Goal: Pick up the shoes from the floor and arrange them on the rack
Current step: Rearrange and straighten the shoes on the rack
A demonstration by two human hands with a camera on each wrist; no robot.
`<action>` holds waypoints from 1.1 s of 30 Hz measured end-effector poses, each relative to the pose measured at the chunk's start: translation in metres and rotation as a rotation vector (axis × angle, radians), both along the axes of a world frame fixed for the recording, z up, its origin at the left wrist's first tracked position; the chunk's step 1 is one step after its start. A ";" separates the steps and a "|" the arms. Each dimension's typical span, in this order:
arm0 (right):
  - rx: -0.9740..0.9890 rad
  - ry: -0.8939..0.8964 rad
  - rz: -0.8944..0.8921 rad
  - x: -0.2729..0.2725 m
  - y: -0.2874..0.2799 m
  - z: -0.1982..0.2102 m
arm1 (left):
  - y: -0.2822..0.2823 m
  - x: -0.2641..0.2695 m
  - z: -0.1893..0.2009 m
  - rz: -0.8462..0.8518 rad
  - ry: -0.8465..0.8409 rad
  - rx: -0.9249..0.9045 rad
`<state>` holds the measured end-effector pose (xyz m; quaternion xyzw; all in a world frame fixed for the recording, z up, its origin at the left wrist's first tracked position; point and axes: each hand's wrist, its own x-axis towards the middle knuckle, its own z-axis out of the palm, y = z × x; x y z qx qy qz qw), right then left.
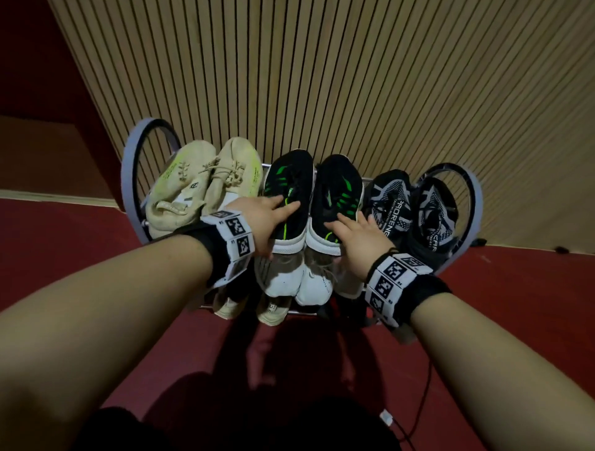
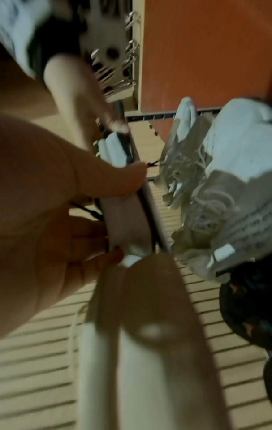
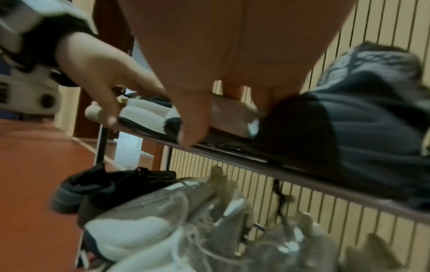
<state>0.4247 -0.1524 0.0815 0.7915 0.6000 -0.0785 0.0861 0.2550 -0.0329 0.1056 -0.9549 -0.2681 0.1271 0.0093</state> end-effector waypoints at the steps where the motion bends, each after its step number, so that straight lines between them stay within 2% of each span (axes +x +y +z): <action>1: -0.003 0.002 0.030 0.004 -0.001 0.001 | -0.002 0.000 -0.002 -0.031 -0.020 0.013; 6: 0.015 0.010 0.120 0.025 -0.008 0.006 | -0.019 0.006 -0.015 -0.043 -0.103 0.024; 12: 0.026 -0.054 0.091 0.021 -0.010 0.000 | -0.017 0.012 -0.006 -0.052 -0.048 0.043; 16: 0.096 0.006 0.067 0.024 -0.022 0.013 | -0.021 0.019 0.009 0.070 -0.086 0.024; 18: 0.236 -0.013 0.002 0.034 -0.036 0.025 | -0.028 0.030 0.018 0.116 -0.177 0.007; 21: 0.363 -0.072 -0.268 0.067 -0.059 0.035 | -0.038 0.060 0.026 0.076 -0.258 -0.054; 23: 0.254 -0.027 -0.440 0.093 -0.073 0.031 | -0.046 0.085 0.028 0.022 -0.254 -0.104; 25: 0.129 0.102 -0.496 0.110 -0.081 0.023 | -0.055 0.110 0.028 -0.022 -0.222 -0.134; 27: 0.096 0.168 -0.469 0.116 -0.083 0.014 | -0.065 0.131 0.025 -0.054 -0.162 -0.142; 33: 0.100 0.156 -0.362 0.120 -0.073 0.006 | -0.082 0.166 0.018 -0.011 -0.086 -0.136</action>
